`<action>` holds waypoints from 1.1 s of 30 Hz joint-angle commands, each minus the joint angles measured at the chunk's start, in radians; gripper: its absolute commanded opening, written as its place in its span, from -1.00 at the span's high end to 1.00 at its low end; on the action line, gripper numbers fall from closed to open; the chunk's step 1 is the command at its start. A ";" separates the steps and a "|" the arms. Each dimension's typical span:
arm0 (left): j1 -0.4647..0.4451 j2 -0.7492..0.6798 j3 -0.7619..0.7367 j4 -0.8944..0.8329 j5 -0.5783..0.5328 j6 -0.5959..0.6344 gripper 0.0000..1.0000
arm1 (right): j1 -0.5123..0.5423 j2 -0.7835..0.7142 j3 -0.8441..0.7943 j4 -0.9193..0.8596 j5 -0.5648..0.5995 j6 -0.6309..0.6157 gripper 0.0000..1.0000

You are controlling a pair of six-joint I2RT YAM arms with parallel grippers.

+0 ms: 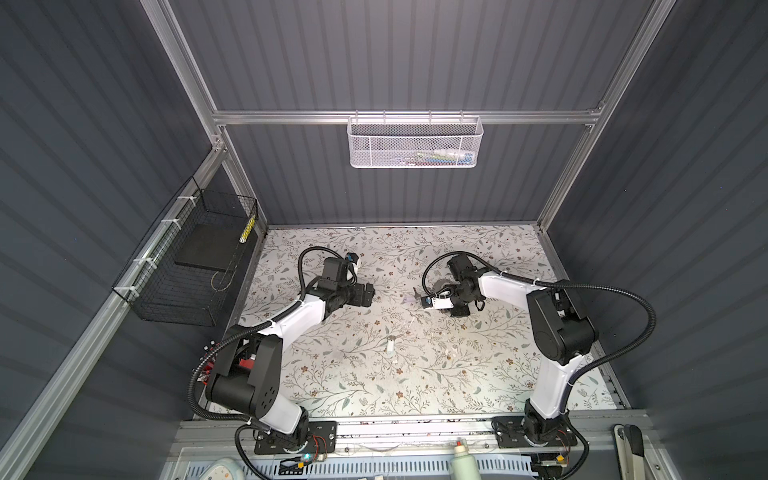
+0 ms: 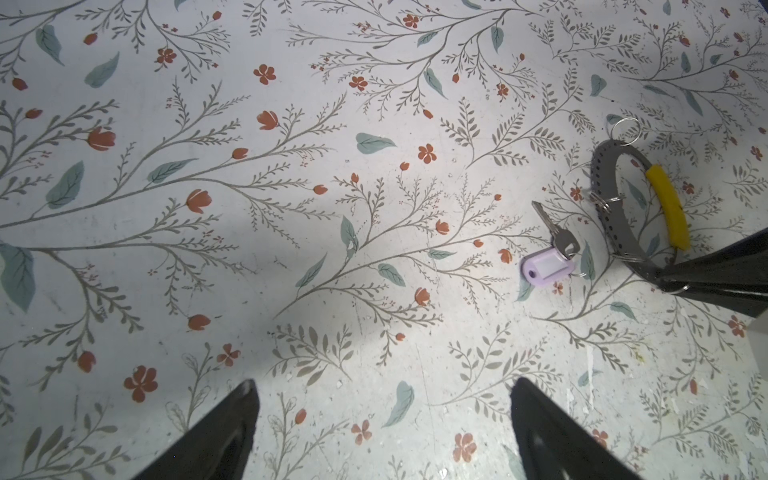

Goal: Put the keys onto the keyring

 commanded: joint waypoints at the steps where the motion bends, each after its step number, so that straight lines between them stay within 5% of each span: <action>1: -0.007 -0.001 0.012 -0.010 0.019 0.017 -0.90 | 0.006 -0.034 -0.011 -0.007 0.001 0.016 0.80; 13: -0.008 -0.028 0.013 -0.009 0.034 0.011 -0.90 | 0.024 -0.098 0.005 -0.044 -0.019 0.057 0.94; 24: -0.086 -0.178 -0.047 0.106 0.127 0.086 -0.84 | 0.034 -0.263 0.023 -0.052 -0.157 0.213 1.00; 33: -0.198 -0.284 -0.119 0.226 0.292 0.294 -0.42 | 0.040 -0.395 0.009 -0.003 -0.306 0.379 1.00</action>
